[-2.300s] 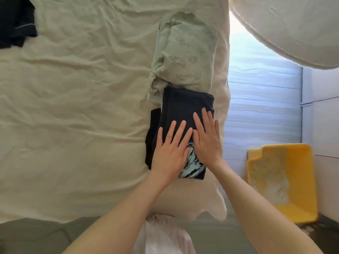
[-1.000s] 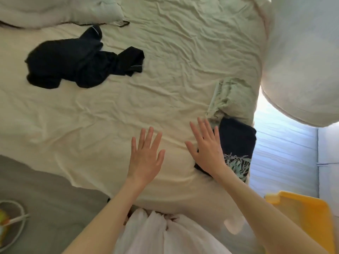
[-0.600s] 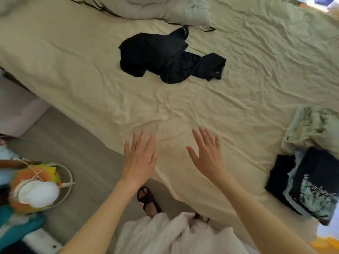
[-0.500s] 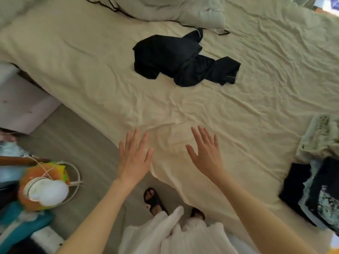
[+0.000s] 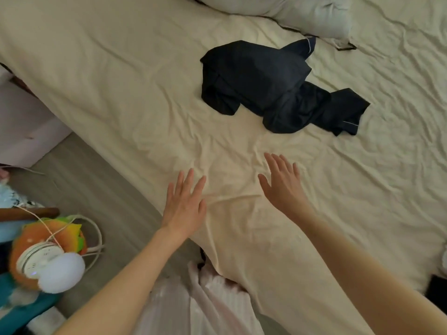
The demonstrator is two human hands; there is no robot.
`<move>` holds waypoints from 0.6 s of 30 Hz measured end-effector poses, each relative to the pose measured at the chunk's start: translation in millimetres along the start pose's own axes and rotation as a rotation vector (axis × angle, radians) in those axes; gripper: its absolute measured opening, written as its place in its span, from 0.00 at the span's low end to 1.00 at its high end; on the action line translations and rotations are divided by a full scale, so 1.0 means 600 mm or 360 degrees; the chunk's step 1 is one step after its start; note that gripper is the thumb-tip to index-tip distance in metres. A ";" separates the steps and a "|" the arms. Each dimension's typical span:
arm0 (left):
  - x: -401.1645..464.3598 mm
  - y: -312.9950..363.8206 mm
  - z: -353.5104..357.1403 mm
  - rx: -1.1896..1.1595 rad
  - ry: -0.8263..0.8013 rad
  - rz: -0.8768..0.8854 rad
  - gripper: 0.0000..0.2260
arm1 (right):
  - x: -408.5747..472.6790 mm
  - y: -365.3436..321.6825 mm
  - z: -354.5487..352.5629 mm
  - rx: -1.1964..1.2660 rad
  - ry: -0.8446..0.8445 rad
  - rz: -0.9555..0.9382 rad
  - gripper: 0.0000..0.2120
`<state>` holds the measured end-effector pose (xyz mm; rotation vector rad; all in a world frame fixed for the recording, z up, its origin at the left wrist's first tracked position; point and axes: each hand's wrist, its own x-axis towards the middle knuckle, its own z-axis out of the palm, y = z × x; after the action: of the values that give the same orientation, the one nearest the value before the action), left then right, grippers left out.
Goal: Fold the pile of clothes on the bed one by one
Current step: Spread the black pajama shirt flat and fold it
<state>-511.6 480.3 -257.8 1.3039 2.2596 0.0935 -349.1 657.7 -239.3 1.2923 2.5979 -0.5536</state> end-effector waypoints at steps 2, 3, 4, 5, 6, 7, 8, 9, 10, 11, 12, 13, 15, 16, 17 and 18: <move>0.074 -0.017 0.006 0.0060 -0.0015 -0.0016 0.26 | 0.078 0.007 0.015 -0.0072 -0.0023 0.0004 0.28; 0.111 -0.027 0.012 0.0082 -0.0030 -0.0019 0.26 | 0.120 0.011 0.023 -0.0116 -0.0021 0.0006 0.28; 0.146 -0.036 0.018 0.0105 -0.0058 -0.0016 0.26 | 0.161 0.015 0.029 -0.0164 -0.0012 0.0003 0.28; 0.181 -0.045 0.025 0.0135 -0.0088 -0.0003 0.27 | 0.203 0.020 0.035 -0.0211 0.0012 -0.0002 0.28; 0.214 -0.055 0.033 0.0172 -0.0116 0.0018 0.27 | 0.244 0.025 0.040 -0.0256 0.0056 -0.0008 0.29; 0.244 -0.064 0.039 0.0202 -0.0147 0.0030 0.27 | 0.284 0.029 0.045 -0.0305 0.0112 -0.0023 0.29; 0.271 -0.073 0.046 0.0224 -0.0190 0.0028 0.28 | 0.320 0.033 0.048 -0.0357 0.0176 -0.0041 0.30; 0.295 -0.083 0.053 0.0236 -0.0250 0.0006 0.29 | 0.355 0.036 0.051 -0.0405 0.0238 -0.0050 0.30; 0.315 -0.092 0.060 0.0246 -0.0327 -0.0031 0.29 | 0.387 0.039 0.055 -0.0441 0.0284 -0.0048 0.30; 0.331 -0.100 0.067 0.0261 -0.0417 -0.0067 0.30 | 0.416 0.042 0.058 -0.0467 0.0305 -0.0030 0.31; 0.343 -0.108 0.074 0.0282 -0.0494 -0.0087 0.31 | 0.441 0.047 0.061 -0.0488 0.0308 -0.0003 0.32; 0.352 -0.114 0.080 0.0301 -0.0549 -0.0091 0.31 | 0.461 0.053 0.066 -0.0510 0.0297 0.0029 0.32; 0.365 -0.123 0.088 0.0297 -0.0613 -0.0086 0.31 | 0.489 0.066 0.074 -0.0558 0.0282 0.0071 0.28; 0.371 -0.126 0.089 0.0288 -0.0640 -0.0081 0.31 | 0.496 0.071 0.077 -0.0558 0.0284 0.0076 0.24; 0.374 -0.128 0.089 0.0282 -0.0673 -0.0076 0.31 | 0.500 0.075 0.078 -0.0531 0.0286 0.0076 0.21; 0.376 -0.128 0.087 0.0271 -0.0705 -0.0077 0.31 | 0.502 0.078 0.079 -0.0475 0.0289 0.0069 0.19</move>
<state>-637.2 614.6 -418.2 1.2105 1.9455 -0.3765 -493.4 883.4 -392.2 1.3469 2.6554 -0.0372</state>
